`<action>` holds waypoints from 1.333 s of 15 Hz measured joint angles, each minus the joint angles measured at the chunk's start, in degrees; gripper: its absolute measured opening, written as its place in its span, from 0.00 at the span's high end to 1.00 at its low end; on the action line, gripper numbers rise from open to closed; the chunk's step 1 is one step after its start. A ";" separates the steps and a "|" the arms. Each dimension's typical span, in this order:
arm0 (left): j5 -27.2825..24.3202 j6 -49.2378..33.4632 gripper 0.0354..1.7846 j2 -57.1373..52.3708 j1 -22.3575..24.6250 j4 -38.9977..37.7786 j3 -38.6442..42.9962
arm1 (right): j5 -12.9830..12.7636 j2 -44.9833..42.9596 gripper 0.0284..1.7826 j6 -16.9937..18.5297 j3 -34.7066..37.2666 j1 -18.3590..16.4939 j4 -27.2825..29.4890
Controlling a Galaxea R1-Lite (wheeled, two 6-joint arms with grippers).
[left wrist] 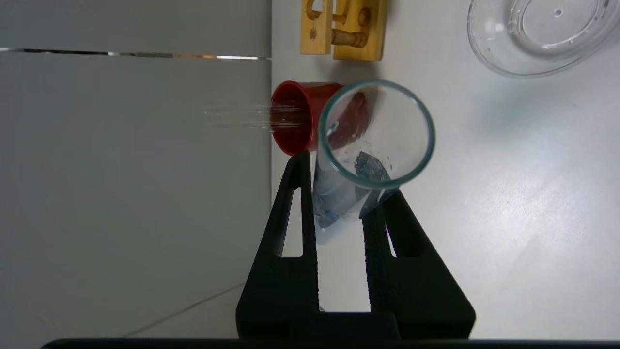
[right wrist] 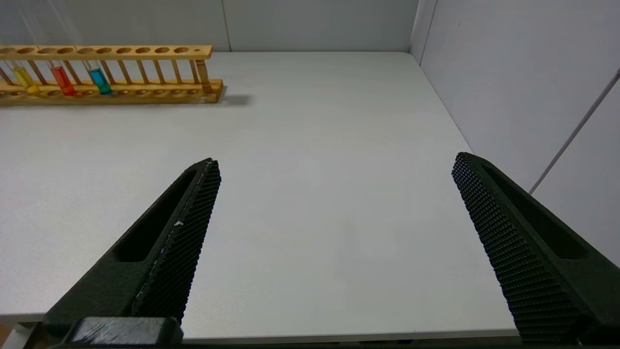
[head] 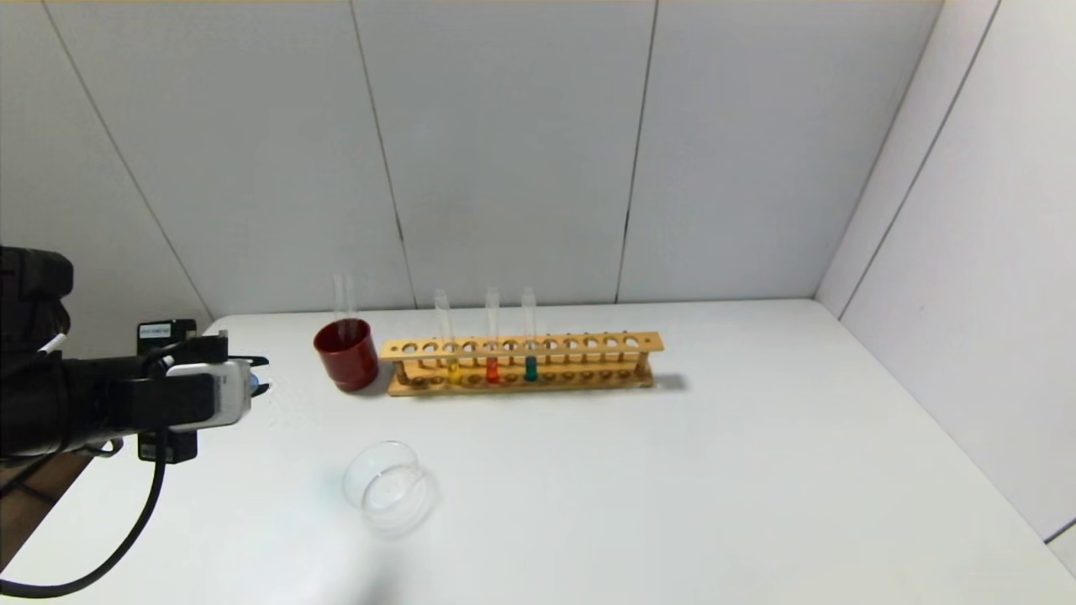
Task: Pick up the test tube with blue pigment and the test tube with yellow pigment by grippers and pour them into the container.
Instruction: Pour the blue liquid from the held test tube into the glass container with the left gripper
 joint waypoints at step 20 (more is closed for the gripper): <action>-1.79 14.23 0.84 22.11 -6.53 -26.58 0.99 | 0.00 0.00 0.02 -0.05 0.00 0.02 0.00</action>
